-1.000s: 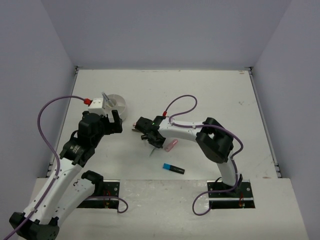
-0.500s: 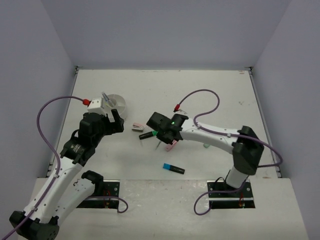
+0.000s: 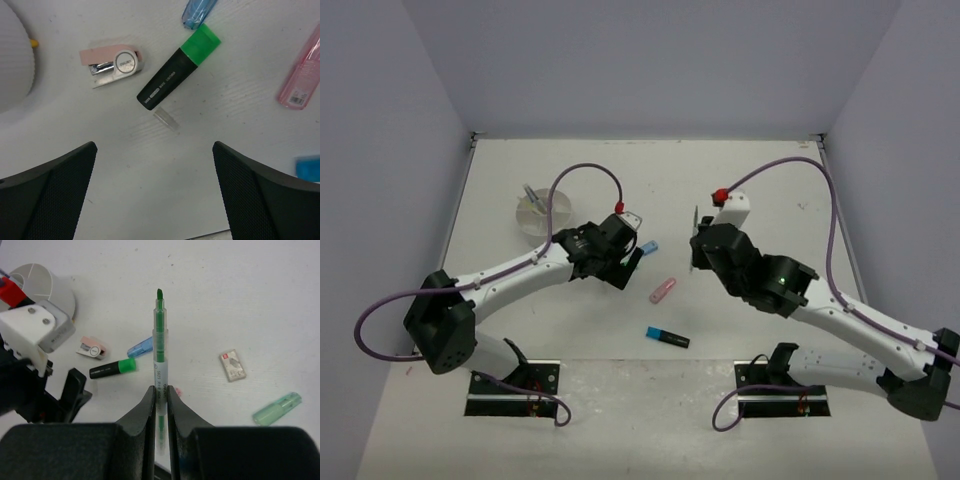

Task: Sort the stationery into containers
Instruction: Pick up the pen from the center of the board, then close the pen cap on the pen.

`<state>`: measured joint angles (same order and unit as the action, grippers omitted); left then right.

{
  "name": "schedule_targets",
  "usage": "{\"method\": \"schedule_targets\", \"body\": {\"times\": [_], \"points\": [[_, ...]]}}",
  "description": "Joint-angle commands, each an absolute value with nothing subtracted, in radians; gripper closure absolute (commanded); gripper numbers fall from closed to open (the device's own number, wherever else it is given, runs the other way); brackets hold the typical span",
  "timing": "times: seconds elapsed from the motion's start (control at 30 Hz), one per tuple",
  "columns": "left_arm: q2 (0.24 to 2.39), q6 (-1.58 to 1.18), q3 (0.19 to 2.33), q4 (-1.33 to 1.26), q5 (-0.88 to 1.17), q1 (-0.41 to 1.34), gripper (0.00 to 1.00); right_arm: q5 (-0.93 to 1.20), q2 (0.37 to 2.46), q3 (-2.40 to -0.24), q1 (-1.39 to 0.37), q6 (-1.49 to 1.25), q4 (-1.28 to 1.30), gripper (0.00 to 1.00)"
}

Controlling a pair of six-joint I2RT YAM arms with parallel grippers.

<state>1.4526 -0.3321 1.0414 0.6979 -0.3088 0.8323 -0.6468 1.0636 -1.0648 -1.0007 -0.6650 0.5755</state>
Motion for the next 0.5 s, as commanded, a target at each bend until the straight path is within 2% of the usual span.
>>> {"method": "schedule_targets", "body": {"times": [0.0, 0.23, 0.47], "points": [[1.389, -0.036, 1.076, 0.738, -0.276, 0.835, 0.0, -0.636, 0.866, -0.983, -0.985, -0.482, 0.498, 1.0], [1.372, 0.595, 0.93, 0.624, -0.025, 0.838, 0.0, -0.516, 0.622, -0.842, -0.963, -0.373, 0.403, 1.0], [1.387, 0.969, 0.869, 0.595, 0.001, 0.847, 0.01, -0.516, 0.576, -0.81, -0.951, -0.349, 0.402, 1.0]]}}
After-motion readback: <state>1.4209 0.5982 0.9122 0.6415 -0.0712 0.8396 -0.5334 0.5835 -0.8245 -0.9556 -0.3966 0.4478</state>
